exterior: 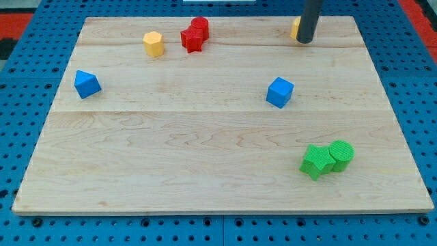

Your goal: Move hexagon to the bottom left of the red star

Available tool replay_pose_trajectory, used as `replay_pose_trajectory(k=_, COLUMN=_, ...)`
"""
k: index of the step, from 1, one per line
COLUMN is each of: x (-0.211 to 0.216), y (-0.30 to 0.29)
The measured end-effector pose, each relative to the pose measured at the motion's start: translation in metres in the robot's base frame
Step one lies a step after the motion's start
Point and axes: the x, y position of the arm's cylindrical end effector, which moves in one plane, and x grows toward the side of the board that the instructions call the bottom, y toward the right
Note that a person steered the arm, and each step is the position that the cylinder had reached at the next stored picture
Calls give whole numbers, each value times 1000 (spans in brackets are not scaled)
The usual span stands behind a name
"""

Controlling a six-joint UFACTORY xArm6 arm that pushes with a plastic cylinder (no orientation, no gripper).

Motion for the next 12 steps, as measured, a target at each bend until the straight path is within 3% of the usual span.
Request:
replay_pose_trajectory(k=1, x=-3, y=0)
replay_pose_trajectory(k=5, x=72, y=-201)
replay_pose_trajectory(k=7, x=60, y=-338)
replay_pose_trajectory(k=8, x=17, y=-363)
replay_pose_trajectory(k=9, x=-31, y=-363)
replay_pose_trajectory(k=10, x=-28, y=-337)
replay_pose_trajectory(k=12, x=17, y=-284)
